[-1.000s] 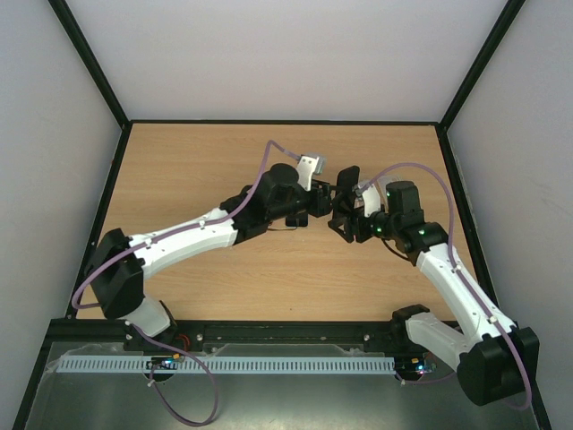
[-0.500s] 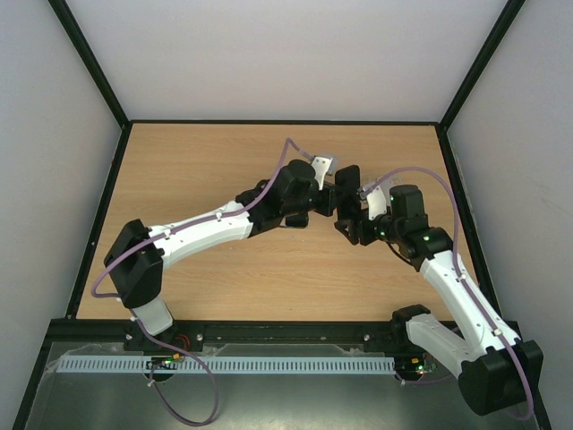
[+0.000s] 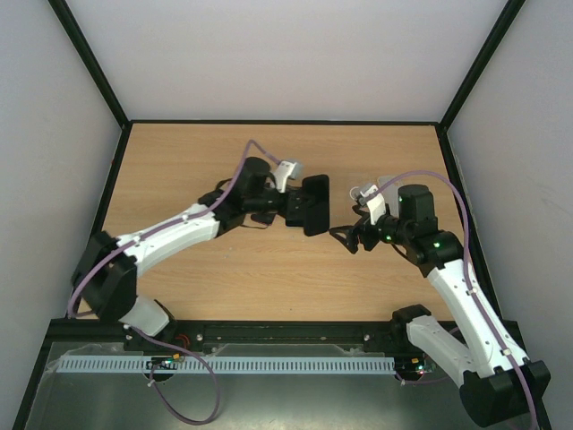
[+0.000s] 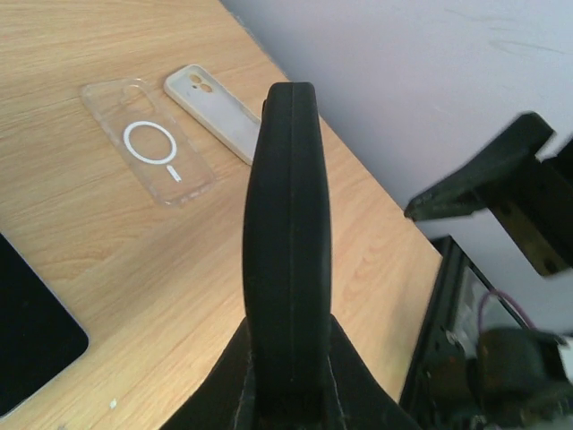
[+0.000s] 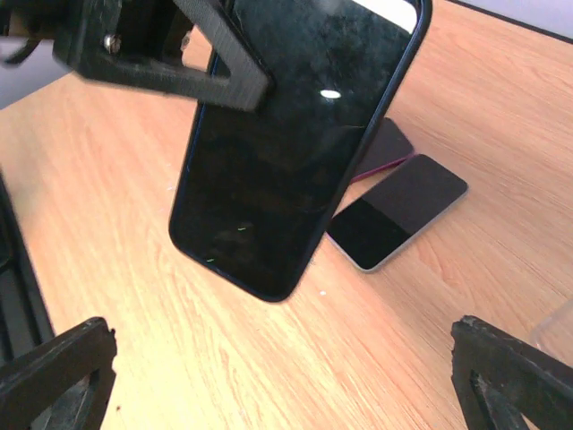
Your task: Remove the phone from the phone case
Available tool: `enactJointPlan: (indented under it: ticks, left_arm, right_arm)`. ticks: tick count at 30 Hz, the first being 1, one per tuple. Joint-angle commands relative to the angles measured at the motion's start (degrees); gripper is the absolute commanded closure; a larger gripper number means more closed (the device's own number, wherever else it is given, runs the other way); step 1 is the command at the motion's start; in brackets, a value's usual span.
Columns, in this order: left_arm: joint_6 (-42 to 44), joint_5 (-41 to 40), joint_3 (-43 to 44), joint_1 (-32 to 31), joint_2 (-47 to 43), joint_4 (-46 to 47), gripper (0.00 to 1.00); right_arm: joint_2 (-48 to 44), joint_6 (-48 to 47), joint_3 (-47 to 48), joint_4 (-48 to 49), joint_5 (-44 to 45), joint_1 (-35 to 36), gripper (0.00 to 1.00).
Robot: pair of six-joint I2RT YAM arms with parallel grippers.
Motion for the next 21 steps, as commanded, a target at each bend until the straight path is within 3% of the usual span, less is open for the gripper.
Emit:
enactJointPlan:
  ticks: [1, 3, 10, 14, 21]
  left_arm:
    - [6.5, 19.26, -4.56, 3.37, -8.4, 4.68, 0.97]
    - [7.83, 24.09, -6.67, 3.82, -10.38, 4.72, 0.97]
    - [2.31, 34.54, -12.22, 3.64, -14.02, 15.26, 0.97]
    - [1.52, 35.19, -12.03, 2.26, -13.39, 17.02, 0.97]
    - [-1.74, 34.45, -11.43, 0.4, -11.14, 22.63, 0.97]
  right_arm:
    - [-0.59, -11.76, 2.01, -7.42, -9.25, 0.11, 0.02]
    - [-0.02, -18.39, 1.92, -11.52, -14.03, 0.16, 0.01]
    - [2.98, -37.0, 1.38, -23.4, -24.59, 0.18, 0.23]
    - [4.69, -44.36, 2.33, -28.73, -27.25, 0.39, 0.35]
    - [4.26, -46.32, 2.01, -30.3, -29.13, 1.28, 0.41]
